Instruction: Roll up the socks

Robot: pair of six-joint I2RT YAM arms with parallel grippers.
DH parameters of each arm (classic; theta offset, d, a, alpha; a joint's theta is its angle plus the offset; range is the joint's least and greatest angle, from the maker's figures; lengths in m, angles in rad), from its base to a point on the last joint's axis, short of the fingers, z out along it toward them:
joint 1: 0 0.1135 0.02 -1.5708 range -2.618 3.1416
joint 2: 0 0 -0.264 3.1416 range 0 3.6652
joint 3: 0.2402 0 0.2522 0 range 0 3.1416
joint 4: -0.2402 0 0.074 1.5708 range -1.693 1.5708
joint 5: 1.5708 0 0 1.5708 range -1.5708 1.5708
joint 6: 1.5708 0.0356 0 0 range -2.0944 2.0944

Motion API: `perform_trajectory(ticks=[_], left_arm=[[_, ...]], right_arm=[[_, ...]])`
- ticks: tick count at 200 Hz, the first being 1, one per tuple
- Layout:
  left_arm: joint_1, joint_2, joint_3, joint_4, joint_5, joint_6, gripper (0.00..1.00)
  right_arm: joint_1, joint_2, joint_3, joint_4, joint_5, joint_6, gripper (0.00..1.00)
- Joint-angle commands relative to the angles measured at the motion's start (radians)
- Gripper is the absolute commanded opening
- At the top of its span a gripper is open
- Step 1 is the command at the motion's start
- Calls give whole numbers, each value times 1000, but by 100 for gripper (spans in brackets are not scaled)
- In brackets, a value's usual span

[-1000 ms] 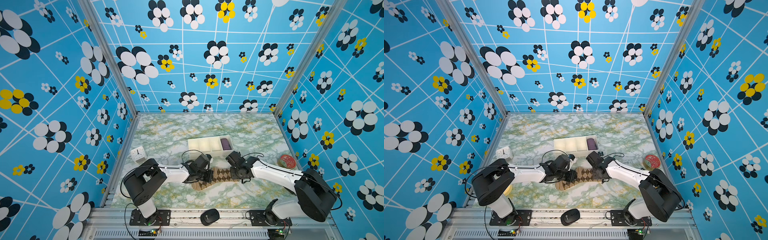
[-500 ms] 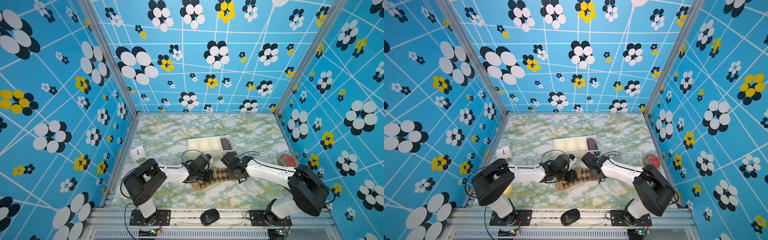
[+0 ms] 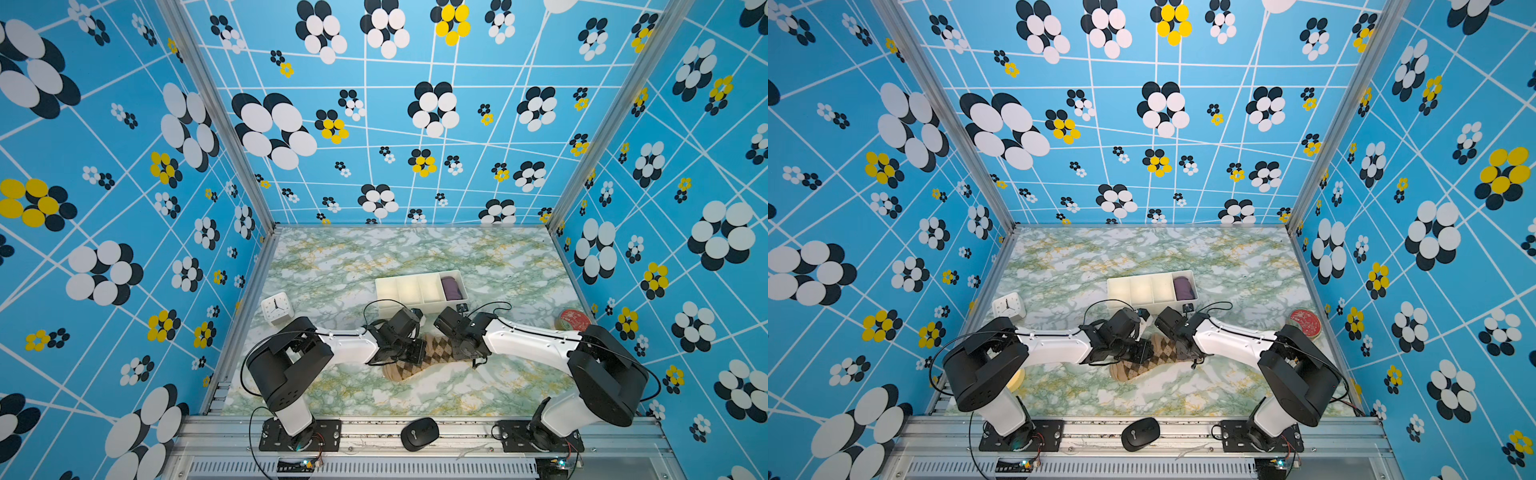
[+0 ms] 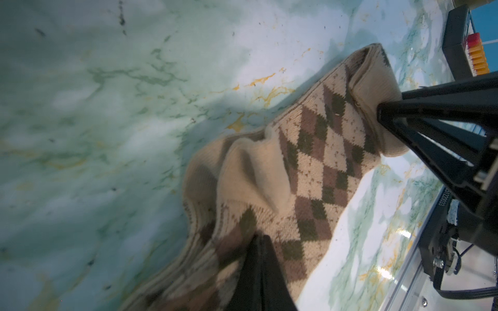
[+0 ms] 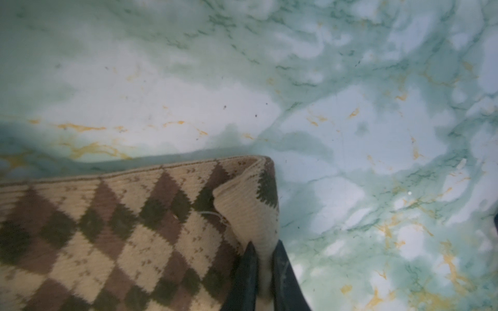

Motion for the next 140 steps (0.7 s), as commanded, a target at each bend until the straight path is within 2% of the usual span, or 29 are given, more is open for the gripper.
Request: perform_trajectory(ticks=[1,35,140], left_arm=[[7,-7,12,-61,1,11,6],[7,-6,13,-60,1,12,6],[7,5,15,-52,7,12,6]], right_arm=[[10,5,20,-36,16,19,15],[17,1,19,-33,9,20,20],[41,-27,40,-49,25,23,21]])
